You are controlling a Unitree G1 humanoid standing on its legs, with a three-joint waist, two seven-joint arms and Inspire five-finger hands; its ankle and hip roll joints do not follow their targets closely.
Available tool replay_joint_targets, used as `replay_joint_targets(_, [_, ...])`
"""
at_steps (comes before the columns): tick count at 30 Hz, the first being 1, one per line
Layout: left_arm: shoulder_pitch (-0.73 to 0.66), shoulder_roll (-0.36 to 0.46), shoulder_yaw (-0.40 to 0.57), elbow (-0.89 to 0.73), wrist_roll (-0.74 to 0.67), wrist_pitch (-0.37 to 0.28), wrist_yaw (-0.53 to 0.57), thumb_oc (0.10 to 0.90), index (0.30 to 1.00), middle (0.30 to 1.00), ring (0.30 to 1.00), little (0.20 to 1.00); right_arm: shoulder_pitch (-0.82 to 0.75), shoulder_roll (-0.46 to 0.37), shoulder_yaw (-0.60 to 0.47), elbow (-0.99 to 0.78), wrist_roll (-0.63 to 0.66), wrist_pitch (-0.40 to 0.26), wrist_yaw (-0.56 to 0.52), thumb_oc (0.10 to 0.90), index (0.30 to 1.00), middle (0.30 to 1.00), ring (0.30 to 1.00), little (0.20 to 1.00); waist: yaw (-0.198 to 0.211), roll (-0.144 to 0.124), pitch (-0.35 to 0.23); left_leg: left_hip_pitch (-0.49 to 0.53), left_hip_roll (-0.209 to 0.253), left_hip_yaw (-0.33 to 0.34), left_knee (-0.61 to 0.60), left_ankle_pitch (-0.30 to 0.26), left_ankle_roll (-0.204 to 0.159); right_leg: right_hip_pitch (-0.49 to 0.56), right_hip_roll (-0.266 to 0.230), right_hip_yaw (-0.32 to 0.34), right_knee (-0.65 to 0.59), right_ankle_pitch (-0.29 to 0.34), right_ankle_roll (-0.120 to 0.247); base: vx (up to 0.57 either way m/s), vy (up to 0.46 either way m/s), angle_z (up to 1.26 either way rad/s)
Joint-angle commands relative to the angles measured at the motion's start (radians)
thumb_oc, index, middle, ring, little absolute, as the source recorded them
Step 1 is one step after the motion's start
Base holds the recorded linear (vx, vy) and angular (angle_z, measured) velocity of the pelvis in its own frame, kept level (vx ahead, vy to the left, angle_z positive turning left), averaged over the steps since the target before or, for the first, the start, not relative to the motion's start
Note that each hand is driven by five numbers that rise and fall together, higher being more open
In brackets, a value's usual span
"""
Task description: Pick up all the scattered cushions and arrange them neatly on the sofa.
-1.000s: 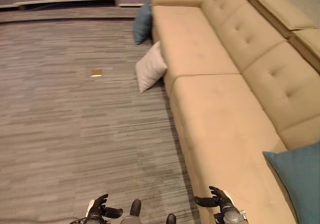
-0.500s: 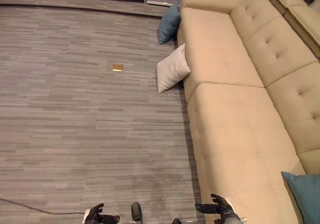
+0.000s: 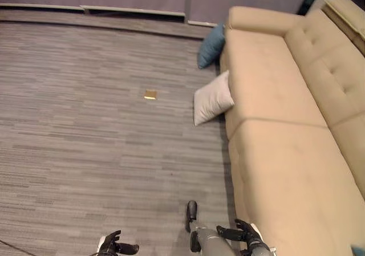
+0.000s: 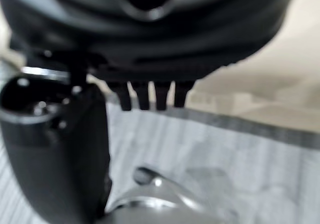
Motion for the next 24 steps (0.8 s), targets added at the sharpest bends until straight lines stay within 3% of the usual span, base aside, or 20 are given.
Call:
replay_joint_targets(1, [-0.02,0.023,0.005,-0.038,0.009,-0.024,-0.003,0.8,0.9,0.9,0.9,0.9,0.021,-0.057,-0.008,0.022,0.009,-0.004,-0.031,0.8,0.9,0.9,0.9,0.9,-0.019,-0.036,0.013,-0.18,-0.06,0.057,0.292,0.067,-0.071,0.168,-0.012,0.011,-0.061,-0.043,0.044,0.19,-0.131,0.93])
replay_joint_targets(3, [-0.026,0.024,0.002,-0.048,0.001,-0.023,-0.007,0.8,0.9,0.9,0.9,0.9,0.013,-0.065,-0.006,0.026,0.018,-0.003,-0.032,0.8,0.9,0.9,0.9,0.9,-0.006,-0.065,0.022,-0.274,-0.039,0.096,0.451,0.104,-0.077,0.208,-0.022,0.014,-0.078,-0.06,0.023,0.16,-0.118,0.39])
replay_joint_targets(6, [-0.024,0.029,-0.001,-0.054,-0.007,-0.02,-0.01,0.8,0.9,0.9,0.9,0.9,0.011,-0.072,0.001,0.028,0.028,0.003,-0.031,0.8,0.9,0.9,0.9,0.9,0.023,-0.089,0.025,-0.376,0.001,0.146,0.487,0.056,-0.039,0.261,-0.027,0.029,-0.079,-0.099,0.013,0.22,-0.061,-0.49])
replay_joint_targets(10, [-0.014,0.037,0.001,-0.047,0.004,-0.014,-0.013,0.8,0.9,0.9,0.9,0.9,0.006,-0.076,0.005,0.019,0.021,-0.001,-0.033,0.8,0.9,0.9,0.9,0.9,0.034,-0.103,0.019,-0.425,0.007,0.152,0.338,0.054,-0.024,0.295,-0.031,0.049,-0.093,-0.127,0.024,0.25,0.032,-0.18])
replay_joint_targets(11, [-0.008,0.045,0.006,-0.043,0.009,-0.015,-0.009,0.8,0.9,0.9,0.9,0.9,0.003,-0.078,0.015,0.002,0.009,-0.002,-0.039,0.8,0.9,0.9,0.9,0.9,0.06,-0.084,0.024,-0.48,0.027,0.127,0.172,0.176,-0.043,0.346,-0.003,0.077,-0.103,-0.156,0.024,0.27,0.089,-0.14])
replay_joint_targets(15, [-0.012,0.042,-0.002,-0.049,-0.008,-0.021,-0.003,0.8,0.9,0.9,0.9,0.9,0.001,-0.075,0.016,0.0,0.004,-0.004,-0.045,0.8,0.9,0.9,0.9,0.9,0.076,-0.071,0.031,-0.514,0.028,0.104,0.103,0.248,-0.062,0.391,0.008,0.104,-0.098,-0.179,0.026,0.28,0.117,-0.22])
replay_joint_targets(19, [0.001,0.042,0.01,-0.048,0.001,-0.017,-0.006,0.8,0.9,0.9,0.9,0.9,0.001,-0.058,0.014,-0.002,-0.008,-0.003,-0.042,0.8,0.9,0.9,0.9,0.9,0.08,-0.068,0.006,-0.463,0.004,0.116,0.095,0.21,-0.036,0.413,-0.012,0.121,-0.042,-0.205,0.042,0.31,0.195,-0.36])
replay_joint_targets(23, [0.0,0.049,0.013,-0.051,0.001,-0.017,-0.004,0.8,0.9,0.9,0.9,0.9,-0.012,-0.04,0.019,-0.004,-0.019,-0.003,-0.038,0.8,0.9,0.9,0.9,0.9,0.085,-0.073,-0.007,-0.417,-0.036,0.122,0.107,0.148,0.016,0.363,-0.058,0.14,0.142,-0.129,0.083,0.29,0.249,-0.23])
replay_joint_targets(24, [-0.011,0.062,0.018,-0.055,-0.003,-0.013,0.003,0.8,0.9,0.9,0.9,0.9,-0.035,-0.034,0.026,-0.014,-0.021,-0.003,-0.035,0.8,0.9,0.9,0.9,0.9,0.076,-0.061,0.009,-0.368,-0.046,0.126,0.1,0.117,0.052,0.279,-0.081,0.141,0.322,-0.022,0.102,0.26,0.273,0.11])
